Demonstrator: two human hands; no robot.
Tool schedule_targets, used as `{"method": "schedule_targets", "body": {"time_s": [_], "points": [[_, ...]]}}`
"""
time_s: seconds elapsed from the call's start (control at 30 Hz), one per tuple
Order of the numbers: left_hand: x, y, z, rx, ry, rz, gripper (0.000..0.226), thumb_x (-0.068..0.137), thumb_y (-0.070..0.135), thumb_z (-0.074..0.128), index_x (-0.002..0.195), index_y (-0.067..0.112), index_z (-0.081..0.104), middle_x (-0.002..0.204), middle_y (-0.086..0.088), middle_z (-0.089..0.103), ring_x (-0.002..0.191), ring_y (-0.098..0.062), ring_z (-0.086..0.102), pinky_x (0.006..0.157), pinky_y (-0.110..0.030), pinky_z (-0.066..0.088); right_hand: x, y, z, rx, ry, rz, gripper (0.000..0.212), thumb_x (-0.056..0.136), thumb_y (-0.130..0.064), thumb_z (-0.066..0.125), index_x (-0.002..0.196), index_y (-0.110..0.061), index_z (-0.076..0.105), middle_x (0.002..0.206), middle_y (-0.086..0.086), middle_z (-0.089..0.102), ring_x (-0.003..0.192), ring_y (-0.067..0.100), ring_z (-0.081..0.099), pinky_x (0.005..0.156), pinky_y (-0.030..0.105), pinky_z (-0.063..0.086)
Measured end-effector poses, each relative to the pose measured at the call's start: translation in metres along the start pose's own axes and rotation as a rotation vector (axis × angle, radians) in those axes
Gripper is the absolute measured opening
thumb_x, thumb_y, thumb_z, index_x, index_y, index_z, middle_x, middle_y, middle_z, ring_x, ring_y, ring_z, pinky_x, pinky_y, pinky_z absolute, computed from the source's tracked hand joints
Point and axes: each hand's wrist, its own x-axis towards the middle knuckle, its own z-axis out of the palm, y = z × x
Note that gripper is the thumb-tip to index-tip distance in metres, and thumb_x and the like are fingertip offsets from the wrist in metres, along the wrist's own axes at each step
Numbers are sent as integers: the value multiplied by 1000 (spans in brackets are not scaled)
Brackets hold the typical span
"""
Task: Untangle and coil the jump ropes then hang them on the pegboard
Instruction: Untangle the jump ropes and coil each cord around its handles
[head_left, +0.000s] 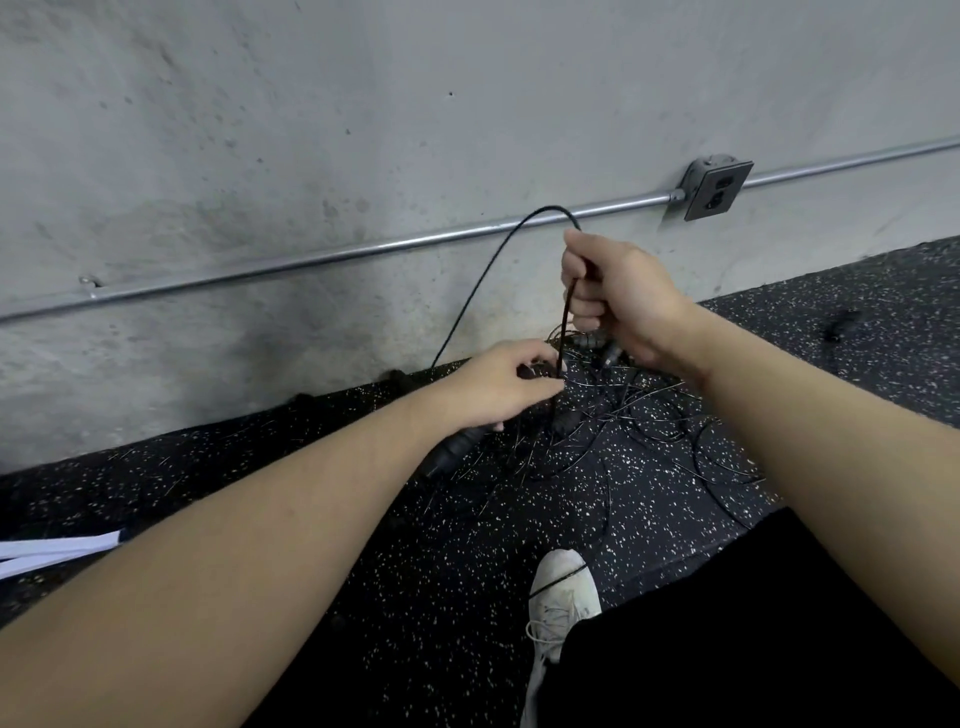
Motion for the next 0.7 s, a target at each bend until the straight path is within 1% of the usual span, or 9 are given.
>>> {"method": "schedule_targets", "body": {"time_s": [0.03,0.07,0.17,0.23,0.3,0.4,0.5,0.6,0.7], "points": [[0,0,1,3,9,12,5,99,38,63,101,34,64,88,-11,56,65,-22,51,47,-27,50,-1,0,-1,29,4,12,42,107,-35,38,67,-22,40,53,-6,19,45,11,18,42,22,20],[1,0,1,10,34,21,13,99,41,62,97,28,66,84,-11,54,62,-21,50,45,-25,48,-1,1,-2,47,12,22,41,107,-39,36,72,-21,45,51,-6,23,45,11,20,42,22,21],[0,6,-4,-42,117,35,26,102,41,57,95,19,69,73,-4,49,47,-9,48,42,-18,43,1,6,-7,13,59,95,44,107,-50,28,105,-17,57,57,-3,38,44,11,27,43,20,24],[1,8,-7,-119,161,33,24,103,41,57,93,23,71,71,-1,50,44,-3,47,42,-16,41,3,12,-14,-122,53,172,40,107,-43,30,126,-16,53,61,-2,44,45,12,31,42,22,28],[1,11,-8,-217,185,39,24,102,39,59,91,22,72,68,0,53,47,-5,48,42,-18,41,3,21,-21,-361,-19,235,34,108,-31,33,134,-14,47,65,-1,51,48,13,37,44,26,32],[2,12,-11,-391,192,28,25,100,37,62,82,22,69,63,-2,53,45,-11,48,43,-22,42,-3,29,-24,-794,-287,310,27,108,-22,36,134,-24,41,80,3,62,57,12,44,50,26,40],[0,17,-18,-512,187,41,24,98,39,65,81,24,71,66,-4,55,49,-15,50,46,-24,44,-6,32,-17,-999,-513,383,27,106,-34,47,133,-37,47,96,6,69,70,16,52,63,29,52],[1,23,-23,-622,215,75,24,99,37,65,81,22,71,84,-6,57,55,-15,52,47,-25,45,-6,31,-8,-986,-498,262,30,107,-43,42,116,-23,63,86,1,67,70,15,55,69,30,53],[1,24,-27,-667,285,99,25,101,40,60,94,19,71,94,-2,56,57,-12,53,47,-26,44,-3,29,-3,-927,-369,91,37,109,-38,39,95,-17,65,69,-5,63,61,11,52,66,27,45]]}}
